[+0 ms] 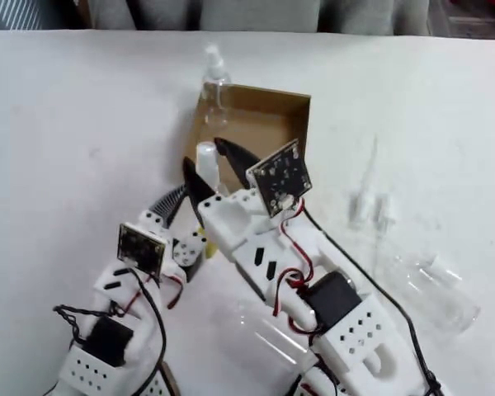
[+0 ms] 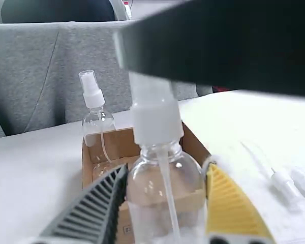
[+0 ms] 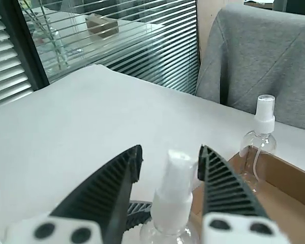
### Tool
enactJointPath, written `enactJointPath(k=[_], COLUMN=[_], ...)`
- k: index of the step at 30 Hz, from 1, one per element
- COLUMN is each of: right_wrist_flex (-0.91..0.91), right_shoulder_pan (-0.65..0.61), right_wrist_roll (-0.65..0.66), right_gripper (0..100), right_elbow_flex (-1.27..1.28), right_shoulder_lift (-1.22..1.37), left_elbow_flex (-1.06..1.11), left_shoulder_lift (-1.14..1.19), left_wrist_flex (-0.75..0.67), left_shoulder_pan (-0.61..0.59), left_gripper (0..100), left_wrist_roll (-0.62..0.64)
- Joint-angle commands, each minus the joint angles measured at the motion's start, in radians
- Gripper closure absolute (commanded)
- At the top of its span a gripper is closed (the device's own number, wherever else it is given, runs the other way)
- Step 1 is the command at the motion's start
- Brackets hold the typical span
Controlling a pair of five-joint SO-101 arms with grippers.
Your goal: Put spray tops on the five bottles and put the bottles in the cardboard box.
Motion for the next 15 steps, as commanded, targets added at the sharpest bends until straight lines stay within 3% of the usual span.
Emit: enactJointPath(k=[1,4,15], right_wrist_flex=[0.059,0.117,0.418], right_shoulder_pan=[0.051,0.104,0.383], right_wrist_roll=[0.005,0.005,0.011], right_gripper=[90.3,98.2,98.3], right_elbow_flex=[-0.137,-0.201,-0.157], right_shoulder_lift=[-0.019,-0.019,-0.205], left_elbow_flex=[-0.009,-0.009,0.011], left_shoulder_lift=[-0.019,-0.019,-0.018], left_wrist_flex=[-0.012,-0.012,-0.018], left_shoulder_pan=[0.005,0.005,0.005], left_gripper=[98,98,98], left_wrist_roll=[-0.011,-0.011,-0.011])
